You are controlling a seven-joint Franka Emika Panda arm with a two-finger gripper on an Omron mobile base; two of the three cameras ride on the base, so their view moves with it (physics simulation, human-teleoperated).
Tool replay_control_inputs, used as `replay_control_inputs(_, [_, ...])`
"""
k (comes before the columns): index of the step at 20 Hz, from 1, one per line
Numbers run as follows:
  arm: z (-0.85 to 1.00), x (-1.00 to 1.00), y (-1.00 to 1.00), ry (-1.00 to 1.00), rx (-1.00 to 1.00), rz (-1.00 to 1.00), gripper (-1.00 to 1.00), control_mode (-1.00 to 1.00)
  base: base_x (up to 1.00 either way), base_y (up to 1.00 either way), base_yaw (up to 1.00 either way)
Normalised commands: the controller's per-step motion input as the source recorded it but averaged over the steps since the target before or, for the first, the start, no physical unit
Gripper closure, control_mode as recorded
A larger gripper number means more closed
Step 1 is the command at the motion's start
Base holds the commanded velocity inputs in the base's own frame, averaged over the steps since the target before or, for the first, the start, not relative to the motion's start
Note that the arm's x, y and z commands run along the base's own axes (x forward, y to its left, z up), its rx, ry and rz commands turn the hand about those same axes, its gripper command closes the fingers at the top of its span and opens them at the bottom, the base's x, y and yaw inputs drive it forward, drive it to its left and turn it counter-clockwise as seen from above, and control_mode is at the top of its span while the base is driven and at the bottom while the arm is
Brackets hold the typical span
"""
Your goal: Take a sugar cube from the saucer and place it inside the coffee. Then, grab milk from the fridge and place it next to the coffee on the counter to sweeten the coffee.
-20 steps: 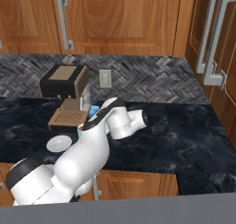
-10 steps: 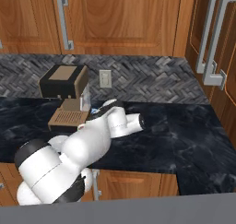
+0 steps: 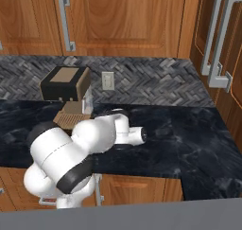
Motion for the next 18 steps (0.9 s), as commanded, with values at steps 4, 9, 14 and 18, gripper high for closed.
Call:
replay_control_inputs(4, [-0.42,0.2,0.02,0.0,0.0,-0.03,1.0,-1.0,0.0,0.0,0.0])
replay_control_inputs(9, [-0.34,0.04,0.0,-0.03,0.04,-0.04,1.0,-1.0,0.0,0.0,0.0])
replay_control_inputs(14, [-0.07,0.0,0.0,-0.02,0.07,0.0,-1.0,-1.0,0.0,0.0,0.0])
replay_control_inputs(18, [0.0,-0.18,-0.03,-0.05,0.0,-0.01,-1.0,-1.0,0.0,0.0,0.0])
